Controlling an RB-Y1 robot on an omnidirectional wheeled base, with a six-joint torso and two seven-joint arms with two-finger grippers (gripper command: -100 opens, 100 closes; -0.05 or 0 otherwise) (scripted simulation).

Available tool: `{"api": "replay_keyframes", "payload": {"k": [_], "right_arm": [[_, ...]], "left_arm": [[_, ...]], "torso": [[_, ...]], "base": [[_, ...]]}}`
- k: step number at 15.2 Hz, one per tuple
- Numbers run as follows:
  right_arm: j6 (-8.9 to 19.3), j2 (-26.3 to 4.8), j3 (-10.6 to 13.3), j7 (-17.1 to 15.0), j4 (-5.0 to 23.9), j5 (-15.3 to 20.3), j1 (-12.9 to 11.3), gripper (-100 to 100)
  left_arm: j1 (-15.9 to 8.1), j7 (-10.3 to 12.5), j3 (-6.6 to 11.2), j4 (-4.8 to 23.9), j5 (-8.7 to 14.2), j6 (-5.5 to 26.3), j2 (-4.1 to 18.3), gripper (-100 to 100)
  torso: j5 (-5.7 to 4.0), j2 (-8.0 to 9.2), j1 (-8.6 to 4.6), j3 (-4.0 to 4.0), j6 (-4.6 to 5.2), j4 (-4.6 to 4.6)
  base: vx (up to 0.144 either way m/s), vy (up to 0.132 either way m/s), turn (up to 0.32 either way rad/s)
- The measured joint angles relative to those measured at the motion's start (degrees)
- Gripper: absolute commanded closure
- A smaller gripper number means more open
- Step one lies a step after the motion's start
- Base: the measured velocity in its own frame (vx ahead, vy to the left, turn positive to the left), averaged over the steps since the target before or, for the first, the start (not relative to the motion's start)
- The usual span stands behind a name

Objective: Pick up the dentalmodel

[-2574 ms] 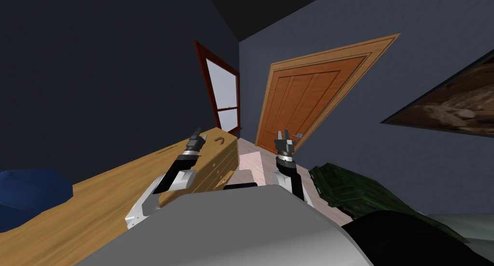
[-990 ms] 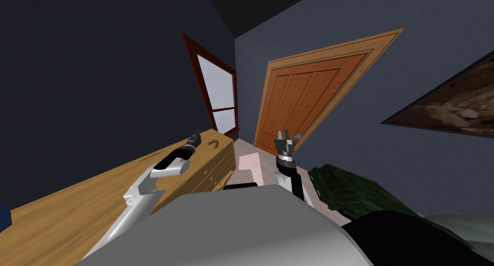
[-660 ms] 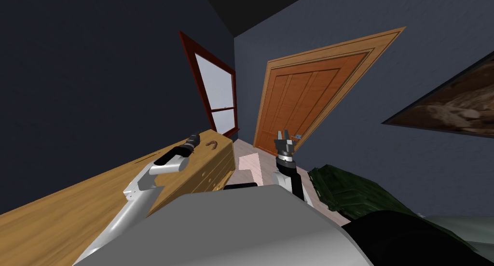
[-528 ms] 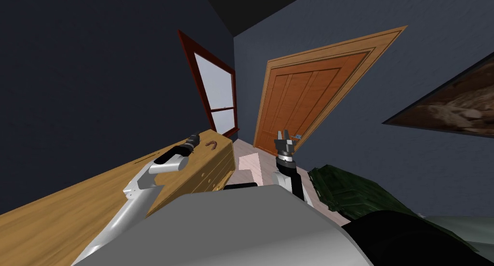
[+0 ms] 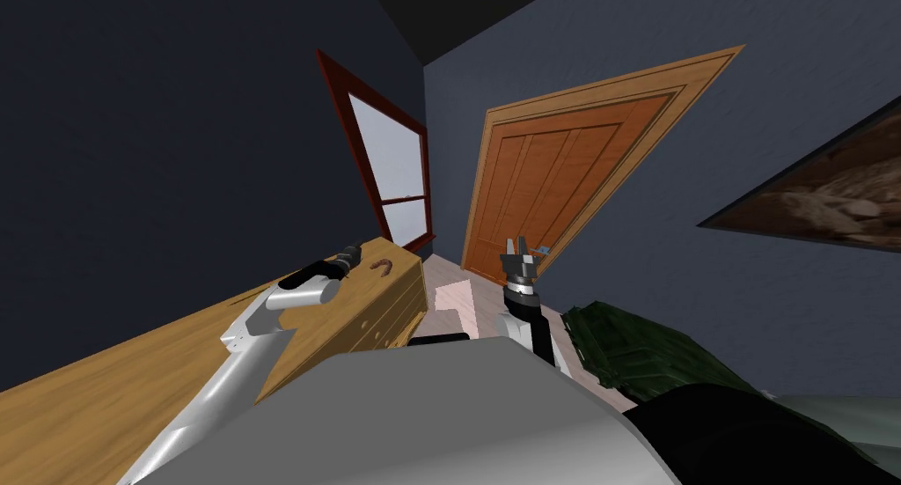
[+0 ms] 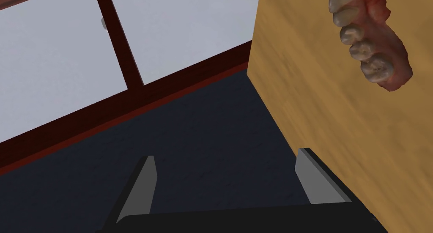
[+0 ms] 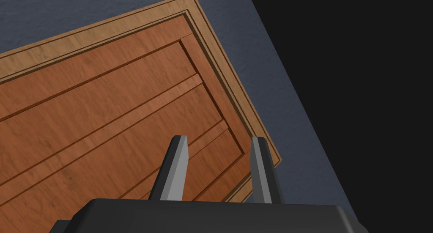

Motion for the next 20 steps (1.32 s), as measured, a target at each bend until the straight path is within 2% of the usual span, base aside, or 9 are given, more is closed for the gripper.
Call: {"api": "replay_keyframes", "payload": {"k": [10, 20], "right_arm": [[0.0, 0.0, 0.0, 0.0, 0.0, 0.0, 0.0, 0], [0.0, 0.0, 0.0, 0.0, 0.0, 0.0, 0.0, 0]], "left_arm": [[-3.19, -2.25, 2.16, 2.98, 3.15, 10.25, 1.63, -100], [-6.88, -4.85, 4.91, 6.53, 7.23, 21.33, 3.5, -100]], "torso": [[0.01, 0.08, 0.07, 0.04, -0.01, 0.01], [0.01, 0.05, 0.05, 0.03, -0.01, 0.01]], "base": [[0.028, -0.016, -0.01], [0.038, -0.02, -0.012]]}}
